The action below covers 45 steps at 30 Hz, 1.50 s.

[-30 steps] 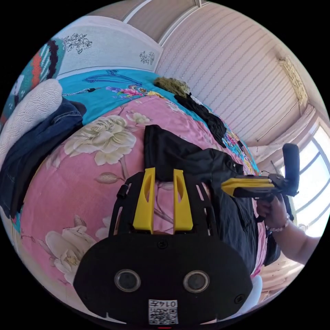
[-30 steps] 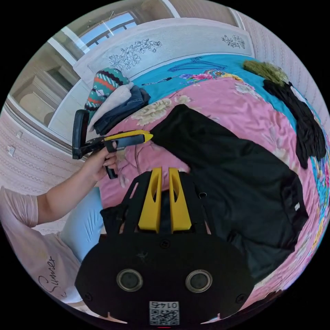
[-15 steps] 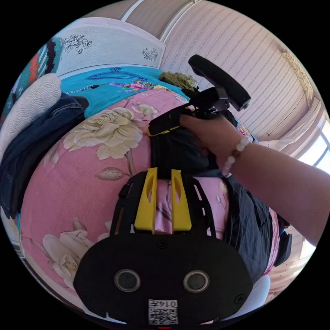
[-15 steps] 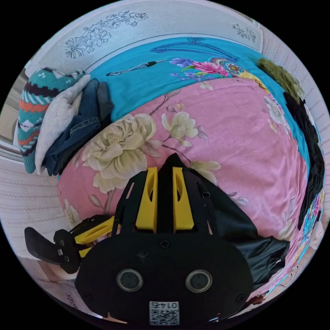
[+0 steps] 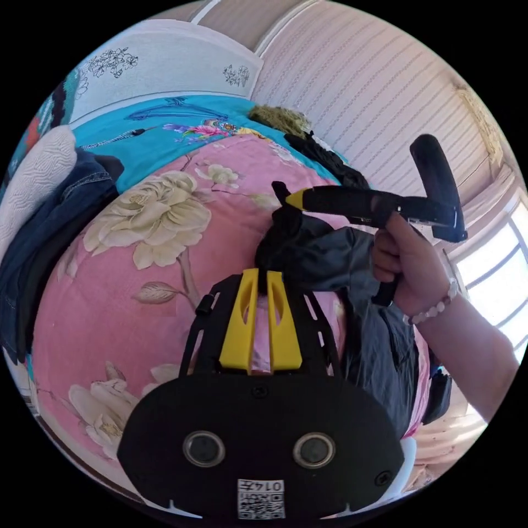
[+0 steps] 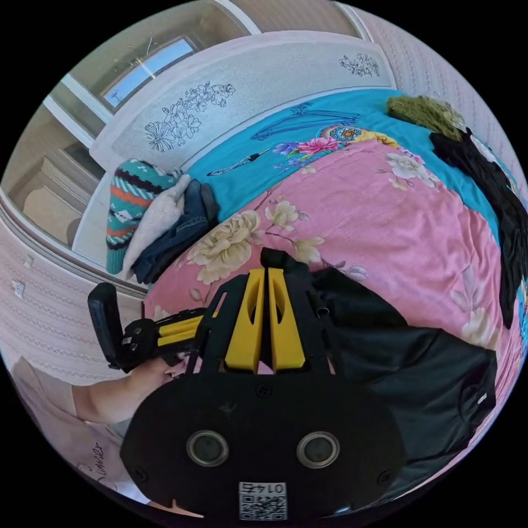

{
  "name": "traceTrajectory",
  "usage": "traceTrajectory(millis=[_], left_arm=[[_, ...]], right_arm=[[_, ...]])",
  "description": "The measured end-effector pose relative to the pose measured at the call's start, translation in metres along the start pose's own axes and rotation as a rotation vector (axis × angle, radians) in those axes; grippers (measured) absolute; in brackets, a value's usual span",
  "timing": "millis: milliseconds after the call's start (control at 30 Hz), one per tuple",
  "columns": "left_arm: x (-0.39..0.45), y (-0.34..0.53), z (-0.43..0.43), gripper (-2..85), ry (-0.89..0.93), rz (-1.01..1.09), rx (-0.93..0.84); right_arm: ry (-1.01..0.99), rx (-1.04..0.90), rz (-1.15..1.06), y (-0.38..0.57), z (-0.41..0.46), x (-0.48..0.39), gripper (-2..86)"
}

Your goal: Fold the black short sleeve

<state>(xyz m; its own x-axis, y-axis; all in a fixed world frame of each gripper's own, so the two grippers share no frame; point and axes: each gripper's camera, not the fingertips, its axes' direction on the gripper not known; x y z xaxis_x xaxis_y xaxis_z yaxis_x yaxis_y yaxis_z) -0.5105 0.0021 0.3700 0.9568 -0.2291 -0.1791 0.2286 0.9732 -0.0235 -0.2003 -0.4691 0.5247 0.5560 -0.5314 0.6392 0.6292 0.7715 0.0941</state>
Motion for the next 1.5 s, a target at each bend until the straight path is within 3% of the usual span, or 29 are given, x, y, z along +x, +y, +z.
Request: traceTrajectory(millis=[200, 400, 600, 733, 900, 1033, 1267, 1433, 1500], left_arm=[[0.098, 0.008, -0.036, 0.0, 0.198, 0.351, 0.167], [0.181, 0.04, -0.007, 1.4, 0.367, 0.582, 0.085], [0.205, 0.063, 0.032, 2.6, 0.332, 0.635, -0.1], [0.214, 0.065, 0.032, 1.3, 0.309, 0.679, -0.112], [0.21, 0.047, 0.035, 4.0, 0.2, 0.664, -0.103], [0.206, 0.024, 0.051, 5.1, 0.077, 0.639, -0.089], [0.209, 0.003, 0.101, 5.6, -0.01, 0.588, -0.236], [0.219, 0.007, 0.105, 4.0, -0.059, 0.652, -0.202], [0.221, 0.005, 0.105, 2.6, -0.061, 0.665, -0.193]], right_arm=[[-0.069, 0.24, 0.136, 0.09, -0.113, 0.058, 0.3], [-0.033, 0.367, 0.323, 0.202, -0.178, 0.103, 0.4], [0.025, 0.384, 0.451, 0.272, -0.187, 0.135, 0.4], [0.025, 0.469, 0.463, 0.302, -0.201, 0.138, 0.6], [0.062, 0.284, 0.55, 0.323, -0.204, 0.156, 1.6], [0.214, 0.319, 0.441, 0.294, -0.223, 0.144, 2.6], [0.256, 0.037, 0.069, 0.128, -0.163, 0.138, 7.9], [0.311, -0.082, 0.125, 0.077, -0.133, 0.165, 6.7], [0.252, -0.015, 0.145, 0.071, -0.143, 0.17, 2.2]])
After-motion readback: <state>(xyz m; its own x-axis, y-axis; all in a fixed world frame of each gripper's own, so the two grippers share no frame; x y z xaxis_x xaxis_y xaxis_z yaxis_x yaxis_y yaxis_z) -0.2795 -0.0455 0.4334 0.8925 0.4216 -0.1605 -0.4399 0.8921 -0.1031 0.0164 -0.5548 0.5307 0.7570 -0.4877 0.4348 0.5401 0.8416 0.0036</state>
